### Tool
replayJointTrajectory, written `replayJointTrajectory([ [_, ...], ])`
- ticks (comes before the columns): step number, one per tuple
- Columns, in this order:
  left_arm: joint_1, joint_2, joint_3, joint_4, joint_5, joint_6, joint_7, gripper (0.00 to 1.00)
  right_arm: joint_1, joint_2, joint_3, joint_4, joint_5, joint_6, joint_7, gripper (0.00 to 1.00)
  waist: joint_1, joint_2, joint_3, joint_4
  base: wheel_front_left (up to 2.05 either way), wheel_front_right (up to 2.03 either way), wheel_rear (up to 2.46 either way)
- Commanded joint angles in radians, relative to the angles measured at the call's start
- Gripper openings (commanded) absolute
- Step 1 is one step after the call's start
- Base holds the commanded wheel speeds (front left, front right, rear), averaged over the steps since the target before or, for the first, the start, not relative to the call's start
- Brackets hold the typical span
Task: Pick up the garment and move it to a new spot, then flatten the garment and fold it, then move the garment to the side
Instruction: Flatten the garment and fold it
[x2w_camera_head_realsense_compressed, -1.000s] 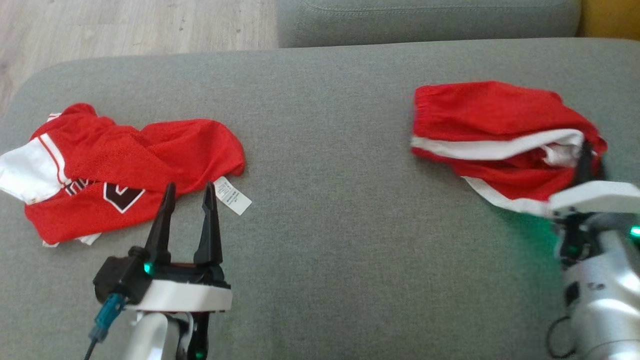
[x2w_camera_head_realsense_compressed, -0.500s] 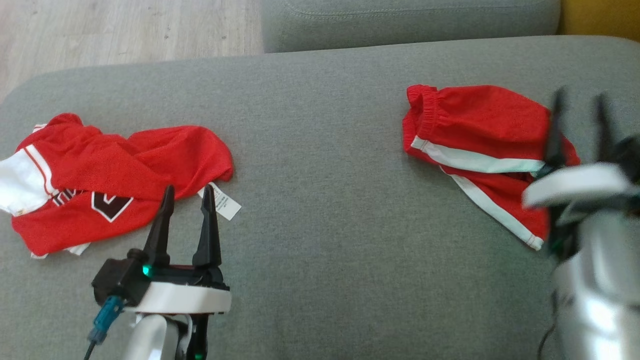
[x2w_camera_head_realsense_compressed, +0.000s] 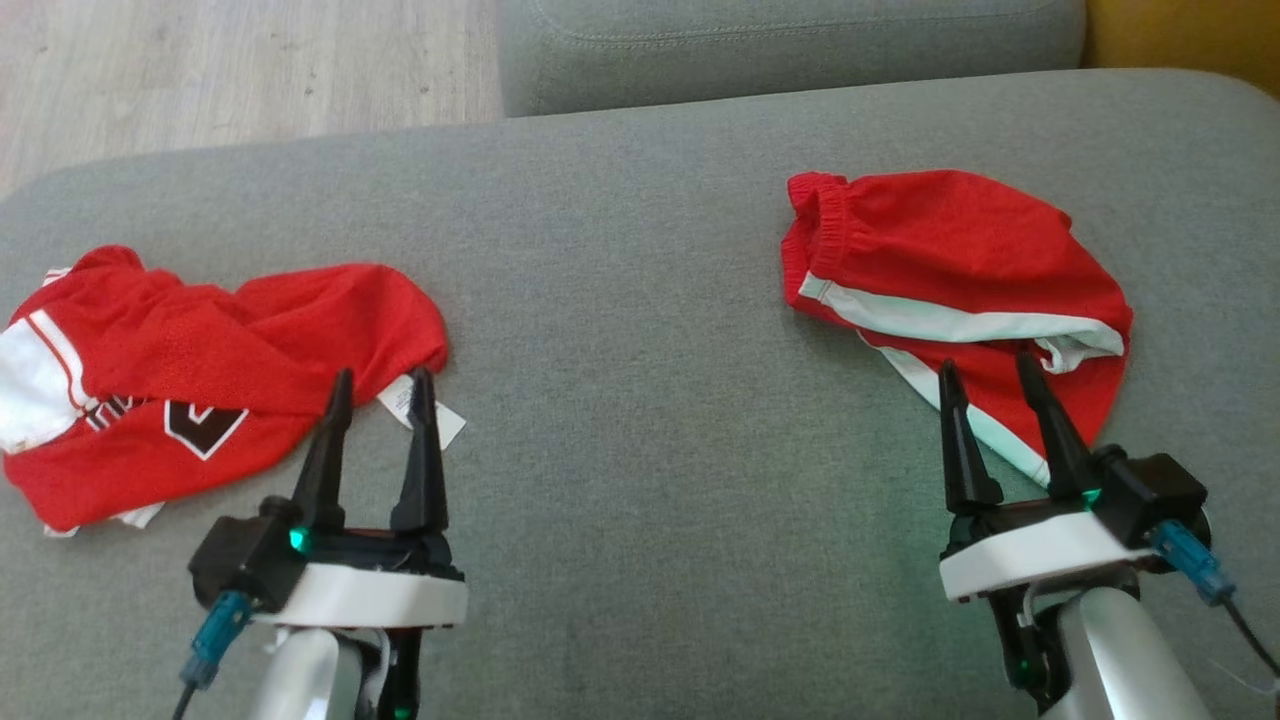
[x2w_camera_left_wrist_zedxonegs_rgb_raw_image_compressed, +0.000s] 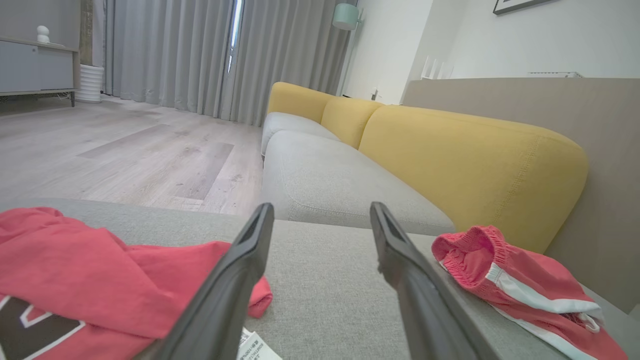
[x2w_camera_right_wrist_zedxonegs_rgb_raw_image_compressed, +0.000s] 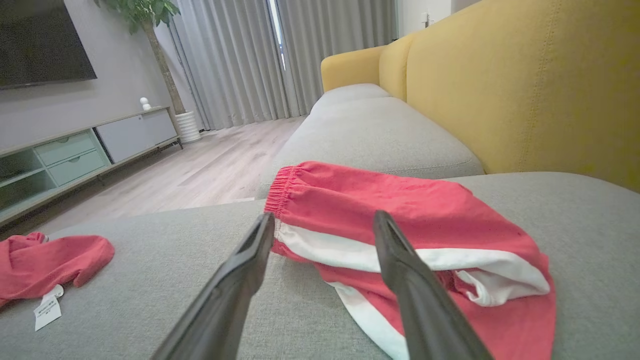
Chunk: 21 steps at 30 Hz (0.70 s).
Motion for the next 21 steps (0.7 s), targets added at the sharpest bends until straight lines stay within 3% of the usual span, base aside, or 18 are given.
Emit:
replayJointTrajectory([
  [1, -0.017, 0.004, 0.026, -0.036, 0.004, 0.002, -0.009, 1.00, -0.031, -0.003, 0.028, -0.040, -0.008, 0.007, -0.011, 1.00, 0.0001, -0.0001, 0.005, 0.005, 0.00, 0.00, 0.00],
  [5, -0.028, 0.004, 0.009, -0.036, 0.002, 0.002, -0.009, 1.00, -0.066, -0.002, 0.047, -0.010, -0.071, 0.007, -0.011, 1.00, 0.0001, -0.0001, 0.024, 0.026, 0.00, 0.00, 0.00],
  [11, -0.039, 0.004, -0.016, -0.026, -0.010, 0.002, -0.009, 1.00, -0.174, -0.002, 0.057, 0.155, -0.190, 0.007, 0.004, 1.00, 0.0001, -0.0001, 0.048, 0.077, 0.00, 0.00, 0.00],
  [21, -0.052, 0.004, -0.045, -0.017, -0.022, 0.002, -0.009, 1.00, -0.351, -0.002, -0.124, 0.382, -0.360, 0.007, 0.017, 1.00, 0.0001, -0.0001, 0.083, 0.164, 0.00, 0.00, 0.00],
])
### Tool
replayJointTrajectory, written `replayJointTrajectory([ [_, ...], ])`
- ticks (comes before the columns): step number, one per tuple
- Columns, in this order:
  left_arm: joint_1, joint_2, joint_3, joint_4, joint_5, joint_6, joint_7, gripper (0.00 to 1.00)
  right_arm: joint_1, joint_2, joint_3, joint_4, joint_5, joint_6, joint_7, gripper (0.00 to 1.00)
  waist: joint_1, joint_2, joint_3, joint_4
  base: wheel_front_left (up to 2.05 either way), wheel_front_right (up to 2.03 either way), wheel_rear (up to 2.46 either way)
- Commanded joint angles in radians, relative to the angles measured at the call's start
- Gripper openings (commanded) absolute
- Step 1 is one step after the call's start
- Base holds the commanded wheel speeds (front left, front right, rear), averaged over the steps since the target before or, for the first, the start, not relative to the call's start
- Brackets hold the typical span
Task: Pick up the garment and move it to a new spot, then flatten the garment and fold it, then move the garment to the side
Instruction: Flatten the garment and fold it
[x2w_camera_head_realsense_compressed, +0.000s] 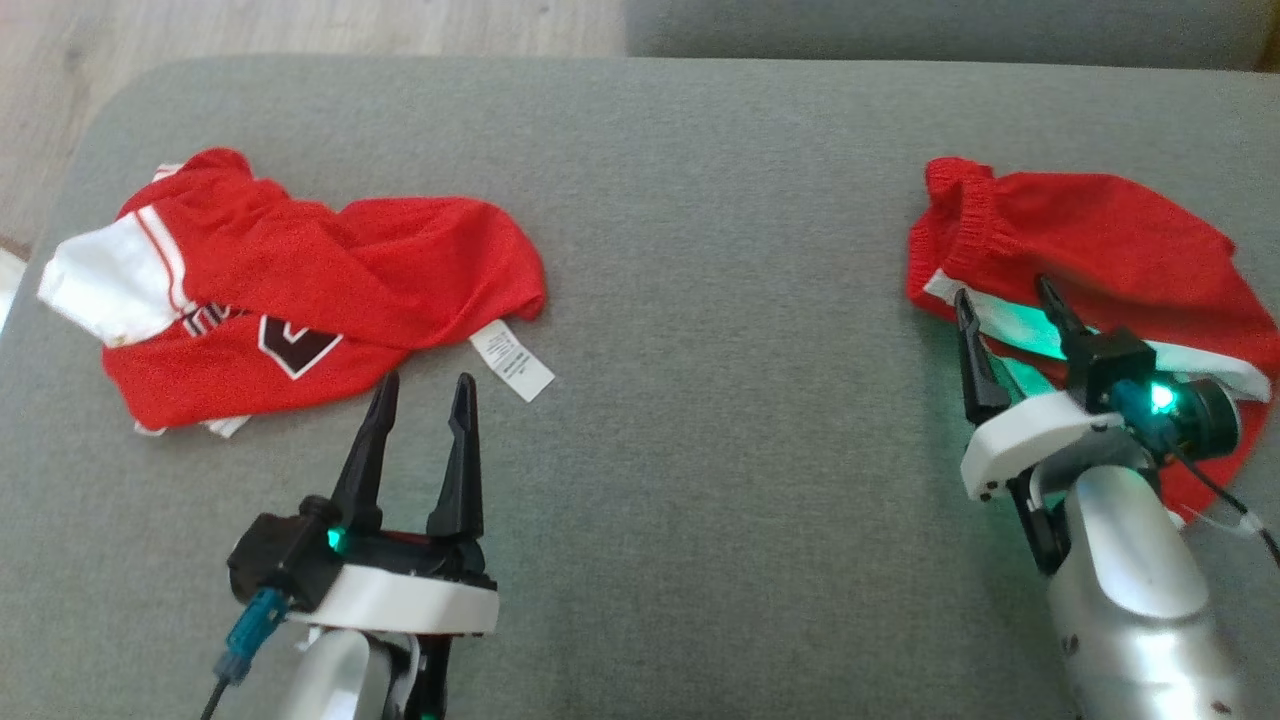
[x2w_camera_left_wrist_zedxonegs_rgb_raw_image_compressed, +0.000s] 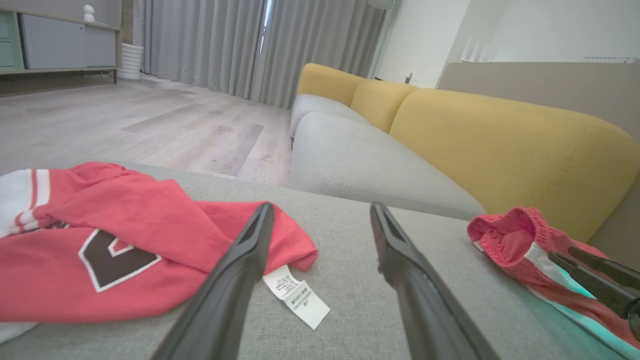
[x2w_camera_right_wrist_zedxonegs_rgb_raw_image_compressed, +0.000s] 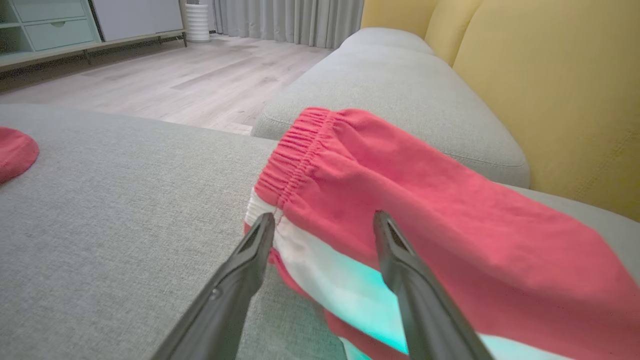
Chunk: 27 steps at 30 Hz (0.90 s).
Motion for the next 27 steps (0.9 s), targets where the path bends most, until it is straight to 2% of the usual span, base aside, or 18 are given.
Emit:
replayJointTrajectory([
  [1, -0.047, 0.003, 0.024, -0.026, -0.006, 0.002, -0.009, 1.00, -0.045, -0.001, 0.009, -0.004, -0.015, 0.007, 0.001, 1.00, -0.0001, 0.0000, 0.013, 0.018, 0.00, 0.00, 0.00],
  [7, -0.054, 0.003, 0.018, -0.028, -0.008, 0.002, -0.009, 1.00, -0.099, -0.001, -0.019, 0.080, -0.043, 0.007, -0.007, 1.00, -0.0001, 0.0000, 0.027, 0.035, 0.00, 0.00, 0.00],
  [8, -0.054, 0.003, 0.019, -0.027, -0.008, 0.002, -0.009, 1.00, -0.107, -0.001, -0.017, 0.099, -0.043, 0.007, -0.008, 0.68, -0.0001, 0.0000, 0.028, 0.037, 0.00, 0.00, 0.00],
  [9, -0.055, 0.003, 0.019, -0.027, -0.007, 0.002, -0.009, 1.00, -0.116, -0.001, -0.015, 0.117, -0.040, 0.007, -0.009, 0.07, -0.0001, 0.0000, 0.030, 0.037, 0.00, 0.00, 0.00],
  [10, -0.057, 0.003, 0.021, -0.027, -0.007, 0.002, -0.009, 1.00, -0.124, -0.001, -0.014, 0.130, -0.034, 0.007, -0.012, 0.00, -0.0001, 0.0000, 0.031, 0.036, 0.00, 0.00, 0.00],
  [14, -0.063, 0.003, 0.026, -0.024, -0.003, 0.002, -0.009, 1.00, -0.150, 0.000, 0.017, 0.157, 0.012, 0.007, -0.021, 0.00, -0.0001, 0.0000, 0.033, 0.028, 0.00, 0.00, 0.00],
  [17, -0.065, 0.003, 0.030, -0.020, -0.001, 0.002, -0.009, 1.00, -0.152, 0.000, 0.088, 0.125, 0.085, 0.007, -0.025, 0.00, -0.0001, 0.0000, 0.027, 0.015, 0.00, 0.00, 0.00],
  [23, -0.055, 0.003, 0.039, -0.015, 0.004, 0.002, -0.009, 1.00, -0.079, 0.000, 0.304, -0.050, 0.254, 0.007, -0.026, 0.00, -0.0001, 0.0000, -0.011, -0.022, 0.00, 0.00, 0.00],
  [24, -0.050, 0.003, 0.040, -0.013, 0.005, 0.002, -0.009, 1.00, -0.045, 0.000, 0.394, -0.088, 0.306, 0.007, -0.026, 0.00, -0.0001, 0.0000, -0.028, -0.033, 0.00, 0.00, 0.00],
  [27, -0.041, 0.003, 0.038, -0.012, 0.006, 0.002, -0.009, 1.00, -0.007, 0.000, 0.513, -0.130, 0.371, 0.007, -0.005, 0.00, -0.0001, 0.0000, -0.054, -0.043, 0.00, 0.00, 0.00],
])
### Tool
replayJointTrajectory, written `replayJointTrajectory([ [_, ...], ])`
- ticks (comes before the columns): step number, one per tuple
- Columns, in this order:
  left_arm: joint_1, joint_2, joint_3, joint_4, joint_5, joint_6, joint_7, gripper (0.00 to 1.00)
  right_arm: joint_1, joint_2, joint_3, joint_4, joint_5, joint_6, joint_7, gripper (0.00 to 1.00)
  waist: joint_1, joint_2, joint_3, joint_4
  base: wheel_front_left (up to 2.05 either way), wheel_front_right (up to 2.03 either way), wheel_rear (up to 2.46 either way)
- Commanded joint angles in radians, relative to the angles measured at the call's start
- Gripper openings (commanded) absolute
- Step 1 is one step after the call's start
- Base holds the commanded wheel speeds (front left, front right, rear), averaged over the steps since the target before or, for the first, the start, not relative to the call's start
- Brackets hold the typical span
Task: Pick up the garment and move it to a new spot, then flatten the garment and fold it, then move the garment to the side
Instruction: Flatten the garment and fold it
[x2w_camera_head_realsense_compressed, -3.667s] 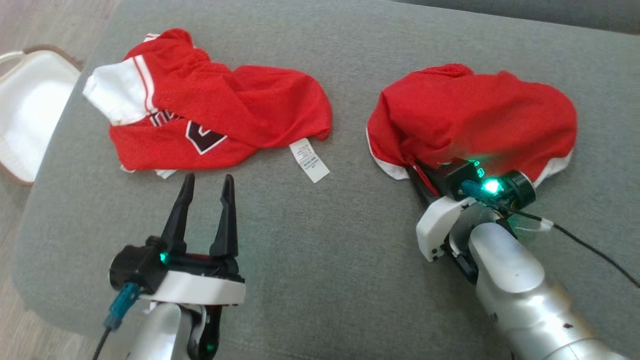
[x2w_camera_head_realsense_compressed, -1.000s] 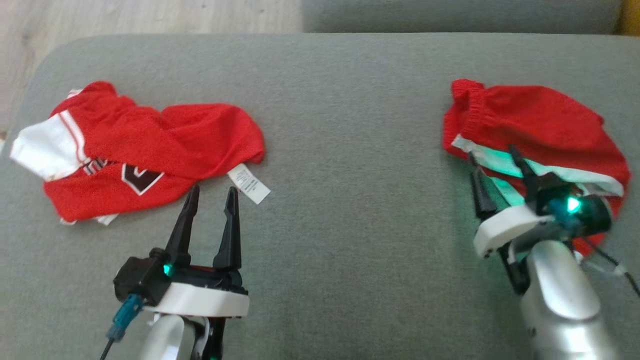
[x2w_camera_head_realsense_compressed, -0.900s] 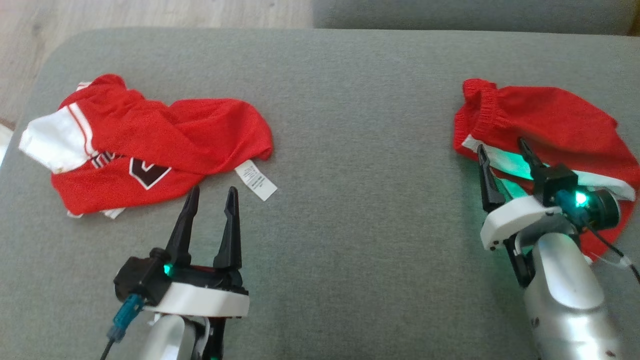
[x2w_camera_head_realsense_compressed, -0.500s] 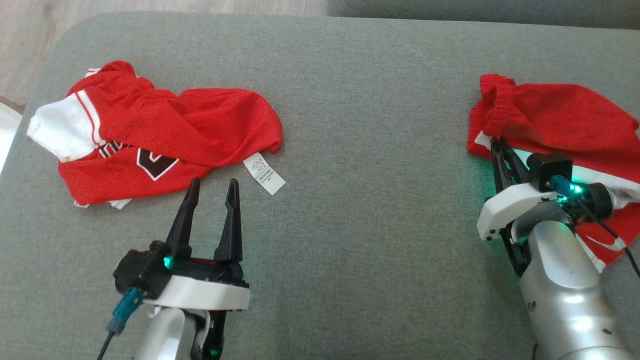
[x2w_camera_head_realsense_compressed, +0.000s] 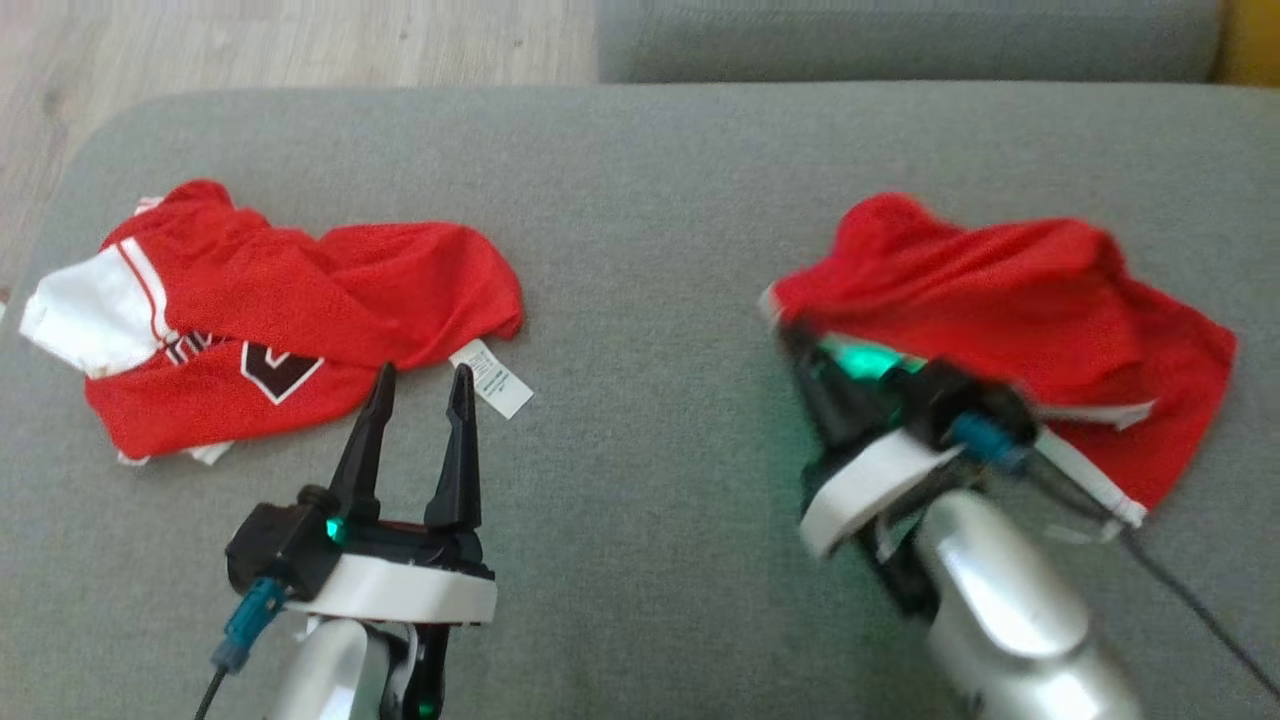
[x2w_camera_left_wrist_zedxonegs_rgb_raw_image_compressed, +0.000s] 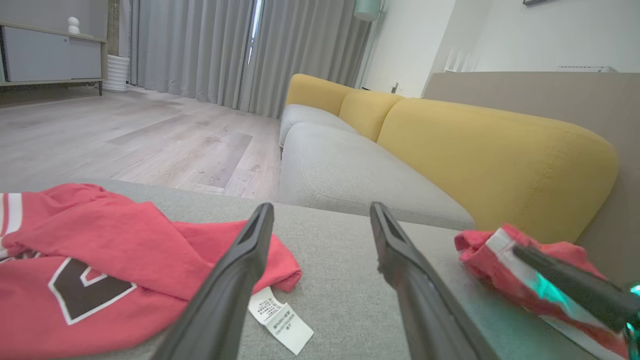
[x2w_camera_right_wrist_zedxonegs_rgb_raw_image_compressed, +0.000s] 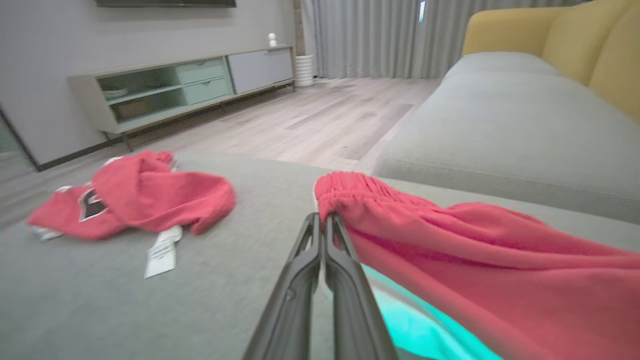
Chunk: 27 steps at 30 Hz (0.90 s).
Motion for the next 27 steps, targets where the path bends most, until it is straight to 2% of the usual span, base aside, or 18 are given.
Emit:
replayJointTrajectory([
  [1, -0.018, 0.004, 0.034, -0.027, 0.004, 0.002, -0.009, 1.00, -0.005, 0.009, 0.053, -0.049, 0.029, 0.007, 0.016, 0.00, 0.0001, -0.0001, -0.023, -0.010, 0.00, 0.00, 0.00],
  [10, 0.016, 0.004, 0.040, -0.030, 0.003, 0.002, -0.009, 1.00, 0.057, 0.009, 0.315, -0.106, 0.188, 0.007, 0.149, 0.00, 0.0001, -0.0001, -0.060, -0.007, 0.00, 0.00, 0.00],
  [11, 0.019, 0.004, 0.041, -0.029, 0.004, 0.002, -0.009, 1.00, 0.058, 0.009, 0.334, -0.096, 0.195, 0.007, 0.169, 0.27, 0.0001, -0.0001, -0.063, -0.007, 0.00, 0.00, 0.00],
  [12, 0.022, 0.004, 0.042, -0.029, 0.004, 0.002, -0.009, 1.00, 0.057, 0.009, 0.344, -0.090, 0.195, 0.007, 0.172, 1.00, 0.0001, -0.0001, -0.065, -0.006, 0.00, 0.00, 0.00],
  [15, 0.024, 0.004, 0.044, -0.028, 0.003, 0.002, -0.009, 1.00, 0.053, 0.009, 0.338, -0.072, 0.205, 0.007, 0.165, 1.00, 0.0001, -0.0001, -0.067, -0.005, 0.00, 0.00, 0.00],
  [20, 0.027, 0.004, 0.053, -0.033, 0.000, 0.002, -0.009, 1.00, 0.041, 0.009, 0.271, -0.070, 0.193, 0.007, 0.118, 1.00, 0.0001, -0.0001, -0.066, -0.015, 0.00, 0.00, 0.00],
  [27, 0.037, 0.004, 0.056, -0.043, -0.006, 0.002, -0.009, 1.00, 0.065, 0.009, 0.002, -0.111, 0.119, 0.007, 0.019, 1.00, 0.0001, -0.0001, -0.073, -0.045, 0.00, 0.00, 0.00],
])
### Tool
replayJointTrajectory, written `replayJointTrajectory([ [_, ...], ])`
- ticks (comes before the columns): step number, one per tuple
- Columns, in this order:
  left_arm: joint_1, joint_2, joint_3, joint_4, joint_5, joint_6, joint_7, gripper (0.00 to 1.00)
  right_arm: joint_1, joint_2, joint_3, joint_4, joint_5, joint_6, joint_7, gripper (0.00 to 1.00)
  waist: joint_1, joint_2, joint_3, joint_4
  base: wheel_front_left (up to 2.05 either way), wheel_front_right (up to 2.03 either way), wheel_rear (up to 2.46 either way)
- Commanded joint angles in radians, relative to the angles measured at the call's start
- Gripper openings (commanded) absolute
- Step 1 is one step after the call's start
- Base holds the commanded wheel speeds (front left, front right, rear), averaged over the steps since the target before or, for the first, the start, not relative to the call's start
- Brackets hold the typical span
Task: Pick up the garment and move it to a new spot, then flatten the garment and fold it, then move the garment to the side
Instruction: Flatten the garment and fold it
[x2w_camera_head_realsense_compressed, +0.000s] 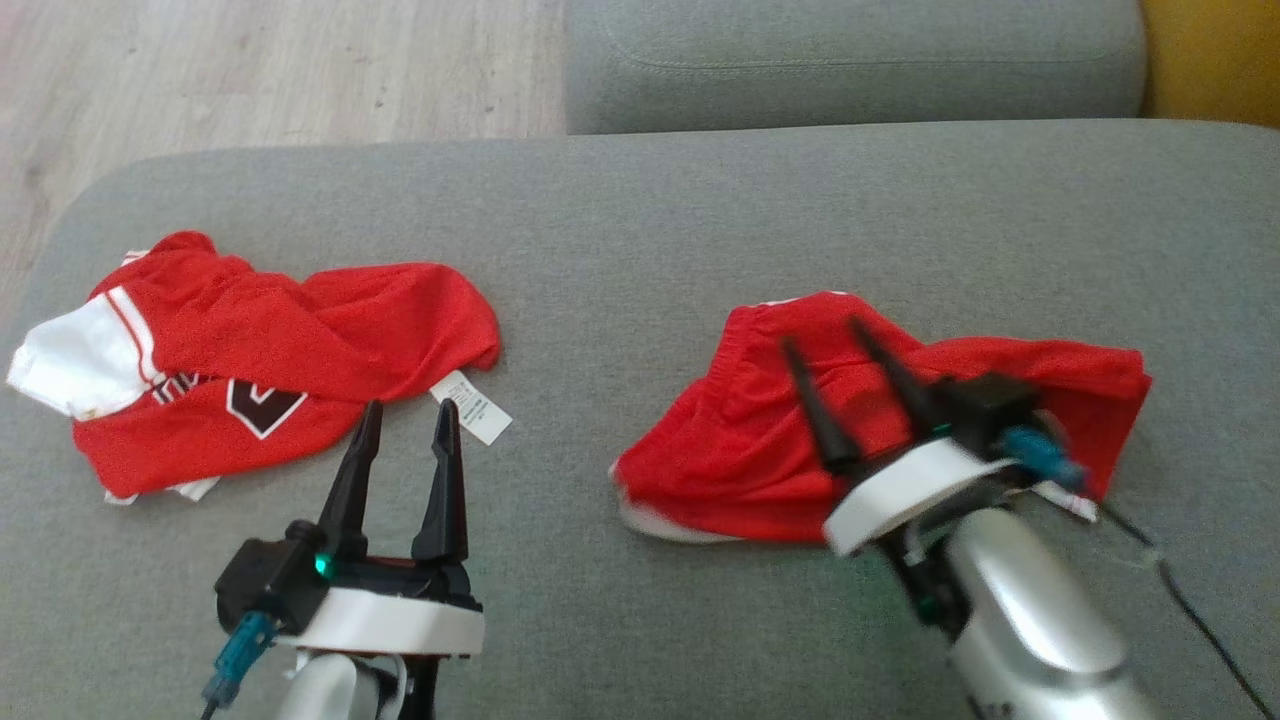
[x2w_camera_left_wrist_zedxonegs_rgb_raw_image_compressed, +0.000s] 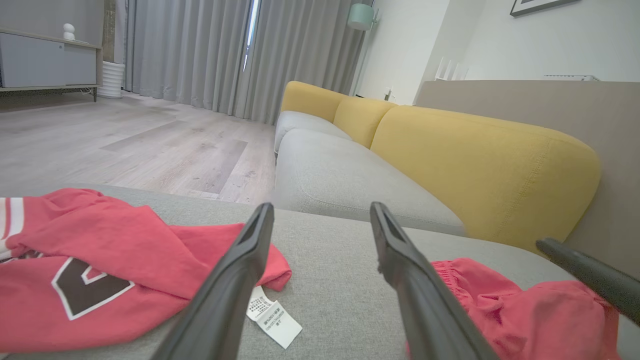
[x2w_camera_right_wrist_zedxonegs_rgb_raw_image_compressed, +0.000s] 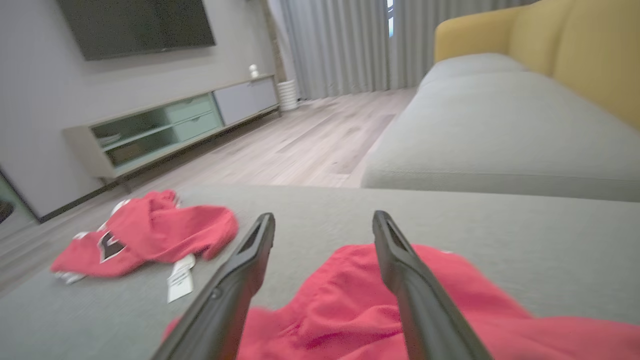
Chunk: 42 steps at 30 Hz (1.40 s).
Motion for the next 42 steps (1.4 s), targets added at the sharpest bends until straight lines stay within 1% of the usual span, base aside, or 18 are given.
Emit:
replayJointTrajectory([
  [1, -0.019, 0.003, 0.029, -0.038, -0.006, 0.002, -0.009, 1.00, 0.004, 0.011, -0.040, -0.044, -0.023, 0.007, -0.019, 1.00, 0.0000, -0.0001, -0.002, -0.009, 0.00, 0.00, 0.00],
  [5, -0.016, 0.003, 0.029, -0.047, -0.007, 0.002, -0.009, 1.00, 0.066, 0.011, -0.205, -0.086, -0.077, 0.007, -0.038, 1.00, 0.0000, -0.0001, -0.004, -0.024, 0.00, 0.00, 0.00],
  [8, -0.016, 0.003, 0.030, -0.050, -0.005, 0.002, -0.009, 1.00, 0.117, 0.011, -0.271, -0.109, -0.091, 0.007, -0.043, 1.00, 0.0000, -0.0001, -0.002, -0.036, 0.00, 0.00, 0.00],
  [12, -0.020, 0.003, 0.027, -0.052, -0.004, 0.002, -0.009, 1.00, 0.150, 0.011, -0.311, -0.126, -0.093, 0.007, -0.046, 1.00, 0.0000, -0.0001, 0.006, -0.044, 0.00, 0.00, 0.00],
  [16, -0.033, 0.003, 0.014, -0.052, -0.005, 0.002, -0.009, 1.00, 0.118, 0.011, -0.325, -0.141, -0.109, 0.007, -0.044, 1.00, 0.0000, -0.0001, 0.022, -0.037, 0.00, 0.00, 0.00],
  [18, -0.040, 0.003, 0.006, -0.050, -0.005, 0.002, -0.009, 1.00, 0.083, 0.011, -0.336, -0.135, -0.134, 0.007, -0.022, 1.00, 0.0000, -0.0001, 0.030, -0.028, 0.00, 0.00, 0.00],
  [21, -0.048, 0.003, -0.004, -0.046, -0.006, 0.002, -0.009, 1.00, 0.009, 0.011, -0.333, -0.106, -0.164, 0.007, 0.059, 1.00, 0.0000, -0.0001, 0.042, -0.011, 0.00, 0.00, 0.00],
  [23, -0.054, 0.003, -0.009, -0.042, -0.005, 0.002, -0.009, 1.00, -0.052, 0.011, -0.318, -0.072, -0.185, 0.007, 0.125, 1.00, 0.0000, -0.0001, 0.052, 0.003, 0.00, 0.00, 0.00],
  [25, -0.060, 0.003, -0.014, -0.038, -0.004, 0.002, -0.009, 1.00, -0.112, 0.011, -0.300, -0.024, -0.236, 0.007, 0.195, 1.00, 0.0000, -0.0001, 0.060, 0.017, 0.00, 0.00, 0.00],
  [29, -0.071, 0.003, -0.041, -0.030, -0.006, 0.002, -0.009, 1.00, -0.214, 0.007, -0.290, 0.101, -0.256, 0.007, 0.325, 1.00, 0.0000, -0.0001, 0.072, 0.050, 0.00, 0.00, 0.00],
  [33, -0.076, 0.003, -0.053, -0.025, -0.012, 0.002, -0.009, 1.00, -0.289, -0.008, -0.297, 0.239, -0.252, 0.007, 0.435, 1.00, 0.0000, -0.0001, 0.077, 0.081, 0.00, 0.00, 0.00],
  [34, -0.076, 0.003, -0.053, -0.025, -0.012, 0.002, -0.009, 1.00, -0.289, -0.008, -0.297, 0.239, -0.252, 0.007, 0.435, 1.00, 0.0000, -0.0001, 0.077, 0.081, 0.00, 0.00, 0.00],
  [35, -0.077, 0.003, -0.055, -0.024, -0.015, 0.002, -0.009, 1.00, -0.315, -0.010, -0.302, 0.298, -0.235, 0.007, 0.469, 1.00, 0.0000, -0.0001, 0.079, 0.094, 0.00, 0.00, 0.00],
  [36, -0.077, 0.003, -0.055, -0.024, -0.016, 0.002, -0.009, 1.00, -0.327, -0.013, -0.303, 0.325, -0.234, 0.007, 0.483, 1.00, 0.0000, -0.0001, 0.081, 0.100, 0.00, 0.00, 0.00],
  [37, -0.077, 0.003, -0.055, -0.024, -0.016, 0.002, -0.009, 1.00, -0.327, -0.013, -0.303, 0.325, -0.234, 0.007, 0.483, 1.00, 0.0000, -0.0001, 0.081, 0.100, 0.00, 0.00, 0.00],
  [42, -0.079, 0.003, -0.060, -0.028, -0.021, 0.002, -0.009, 1.00, -0.376, -0.031, -0.315, 0.448, -0.244, 0.007, 0.534, 1.00, 0.0000, -0.0001, 0.094, 0.123, 0.00, 0.00, 0.00],
])
